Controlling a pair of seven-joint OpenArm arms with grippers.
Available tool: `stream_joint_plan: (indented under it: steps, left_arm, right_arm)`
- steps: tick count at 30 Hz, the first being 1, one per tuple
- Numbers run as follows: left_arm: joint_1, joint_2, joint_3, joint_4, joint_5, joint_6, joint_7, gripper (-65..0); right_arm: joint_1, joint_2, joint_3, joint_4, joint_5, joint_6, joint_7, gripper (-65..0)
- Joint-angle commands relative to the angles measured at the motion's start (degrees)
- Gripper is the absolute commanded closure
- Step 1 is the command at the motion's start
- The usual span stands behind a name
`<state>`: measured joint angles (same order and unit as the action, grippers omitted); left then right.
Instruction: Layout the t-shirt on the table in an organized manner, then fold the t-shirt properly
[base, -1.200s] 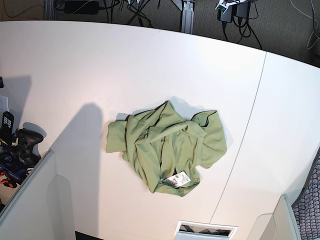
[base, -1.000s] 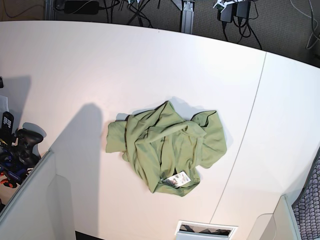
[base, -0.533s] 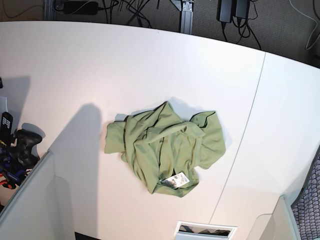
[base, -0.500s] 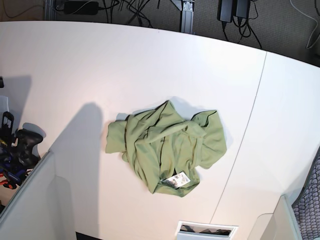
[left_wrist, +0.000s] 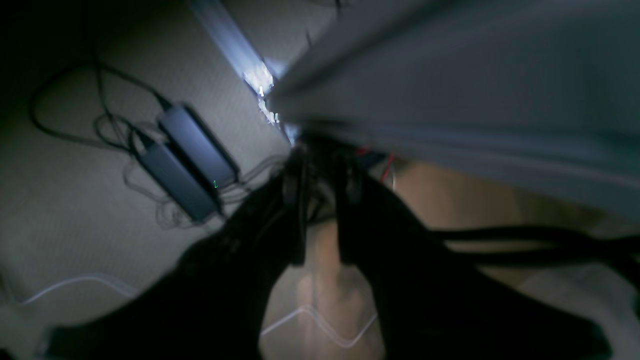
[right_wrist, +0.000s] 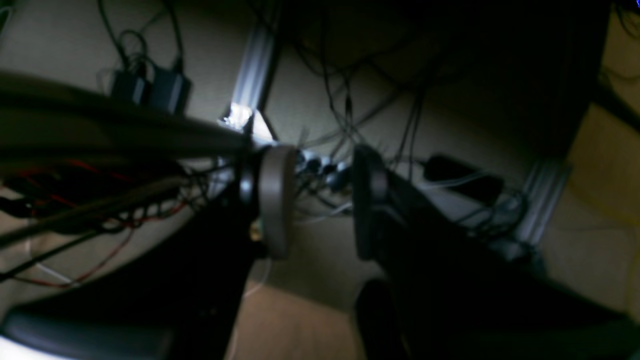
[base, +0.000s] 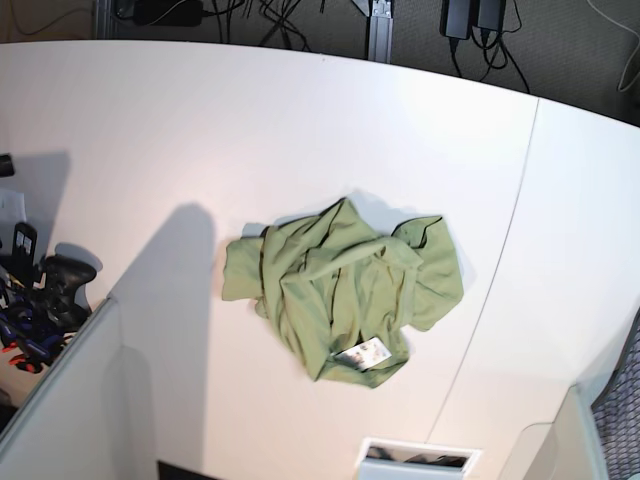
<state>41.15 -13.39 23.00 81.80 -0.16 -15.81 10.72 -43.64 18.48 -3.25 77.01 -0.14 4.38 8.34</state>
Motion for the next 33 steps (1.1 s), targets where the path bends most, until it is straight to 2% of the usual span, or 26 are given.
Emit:
stream_joint_plan:
  steps: [1, 2, 5, 7, 10, 14, 16, 21, 24, 27, 29, 33]
  left_arm:
    - [1.7, -0.5, 0.2, 3.5, 0.0, 1.8, -1.0, -9.7]
    - [2.8, -1.1, 0.1, 6.0, 0.7, 3.6, -0.7, -9.7]
    - [5.2, -2.5, -0.3, 12.3, 5.6, 5.8, 1.7, -9.8]
    - [6.4, -3.9, -0.7, 15.9, 5.6, 8.9, 3.3, -9.7]
    - [7.5, -5.8, -3.0, 20.2, 5.6, 10.7, 4.2, -9.7]
    - [7.8, -7.1, -9.3, 24.7, 4.6, 10.6, 5.5, -9.7]
    - [7.7, -7.6, -12.9, 26.7, 1.2, 10.3, 5.6, -9.7]
    - [7.2, -10.3, -20.3, 32.2, -7.6, 4.5, 5.9, -9.7]
    - [6.3, -12.6, -22.8, 35.3, -11.4, 3.1, 6.4, -9.7]
    - [4.1, -14.6, -23.6, 36.4, -13.4, 3.1, 6.9, -9.8]
    - [1.8, -15.4, -23.6, 36.4, -14.9, 3.1, 7.1, -9.8]
    - [-3.4, -16.0, -23.6, 36.3, -17.0, 3.7, 7.5, -10.0]
  right_arm:
    - [-1.7, 1.1, 0.1, 3.1, 0.2, 0.3, 0.7, -18.9]
    - [-2.5, 1.6, 0.1, 5.6, 0.2, 0.3, 0.7, -18.9]
    - [-4.0, 2.5, 0.2, 12.7, 0.2, 0.3, 0.6, -18.9]
    - [-4.0, 2.8, 0.2, 16.6, 0.2, 0.1, -0.3, -18.9]
    - [-3.5, 2.8, 0.3, 21.2, 0.2, 0.1, -1.5, -18.9]
    - [-1.9, 2.8, 0.4, 25.6, 0.2, 0.1, -1.5, -18.9]
    - [-0.5, 2.8, 0.7, 26.8, 0.2, 0.1, -1.5, -18.9]
    - [5.3, 2.8, 1.8, 27.3, 0.2, 0.0, -2.6, -18.9]
    - [10.2, 2.8, 1.8, 27.3, 1.0, 0.0, -5.2, -18.9]
    - [15.2, 2.6, 1.8, 27.2, 3.7, 0.0, -8.0, -19.0]
    - [18.5, 2.3, 1.8, 27.2, 5.2, 0.0, -9.3, -21.1]
    - [24.5, 1.2, 1.8, 27.1, 5.7, 0.0, -12.2, -29.5]
